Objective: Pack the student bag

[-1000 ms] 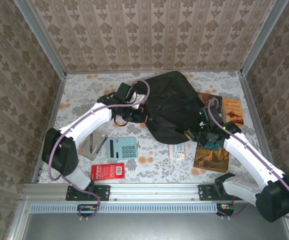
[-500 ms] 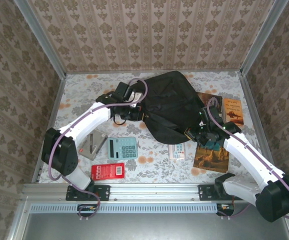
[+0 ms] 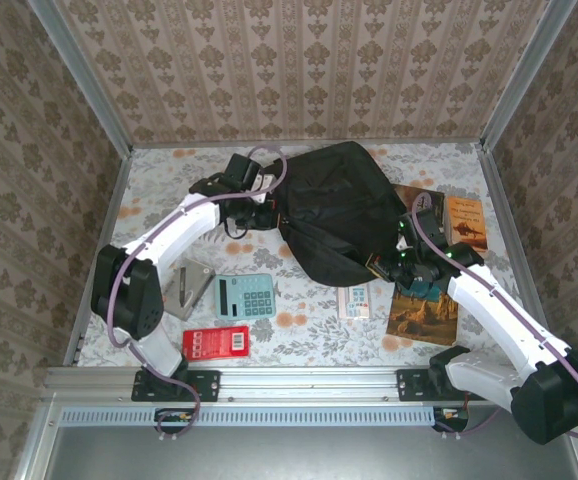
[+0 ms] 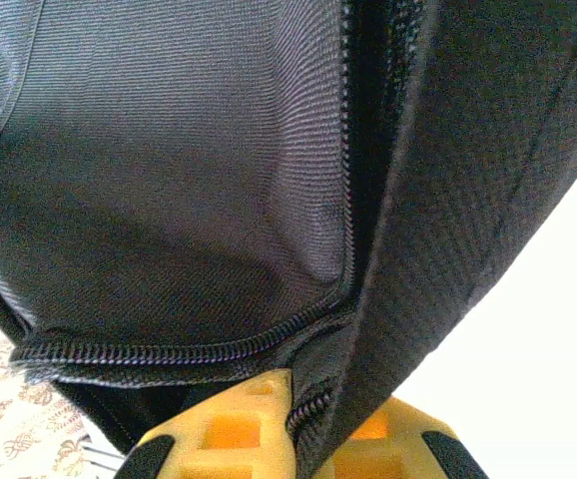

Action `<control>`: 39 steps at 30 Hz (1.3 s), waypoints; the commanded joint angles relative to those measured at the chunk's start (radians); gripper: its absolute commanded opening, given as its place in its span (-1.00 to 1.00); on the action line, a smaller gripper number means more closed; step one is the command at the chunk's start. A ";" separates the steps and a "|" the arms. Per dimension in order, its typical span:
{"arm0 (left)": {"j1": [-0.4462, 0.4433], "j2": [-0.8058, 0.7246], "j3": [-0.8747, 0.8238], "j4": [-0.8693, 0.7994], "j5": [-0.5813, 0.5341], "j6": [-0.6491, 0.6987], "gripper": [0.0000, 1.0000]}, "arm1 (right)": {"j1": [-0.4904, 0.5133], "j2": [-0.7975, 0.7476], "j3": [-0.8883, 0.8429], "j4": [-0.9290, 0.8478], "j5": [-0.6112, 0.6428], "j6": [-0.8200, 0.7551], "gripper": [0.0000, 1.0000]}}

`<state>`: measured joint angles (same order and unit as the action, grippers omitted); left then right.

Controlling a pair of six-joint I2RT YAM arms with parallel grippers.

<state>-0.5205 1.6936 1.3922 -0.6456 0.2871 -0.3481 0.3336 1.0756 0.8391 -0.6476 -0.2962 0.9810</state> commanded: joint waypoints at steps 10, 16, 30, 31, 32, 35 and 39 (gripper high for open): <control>0.038 0.009 0.033 -0.007 -0.007 -0.015 -0.54 | -0.002 0.002 -0.002 0.047 -0.074 -0.075 -1.00; -0.018 -0.061 0.041 -0.056 -0.072 0.029 -0.12 | 0.010 0.009 -0.005 0.066 -0.083 -0.107 -1.00; -0.387 -0.007 0.229 -0.138 -0.104 0.382 0.24 | 0.021 0.004 -0.023 0.060 -0.067 -0.104 -1.00; -0.397 -0.010 0.219 -0.115 -0.063 0.396 0.25 | 0.022 0.003 -0.023 0.060 -0.065 -0.104 -1.00; -0.406 -0.010 0.216 -0.102 -0.038 0.402 0.26 | 0.021 0.000 -0.024 0.060 -0.063 -0.102 -1.00; -0.415 -0.009 0.196 -0.068 -0.018 0.420 0.27 | 0.020 -0.003 -0.027 0.064 -0.065 -0.096 -1.00; -0.412 -0.004 0.148 -0.017 -0.041 0.462 0.28 | 0.021 -0.008 -0.035 0.080 -0.072 -0.081 -1.00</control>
<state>-0.9375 1.6749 1.5707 -0.7120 0.2317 0.0429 0.3477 1.0878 0.8158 -0.6010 -0.3485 0.8928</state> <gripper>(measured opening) 0.638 0.063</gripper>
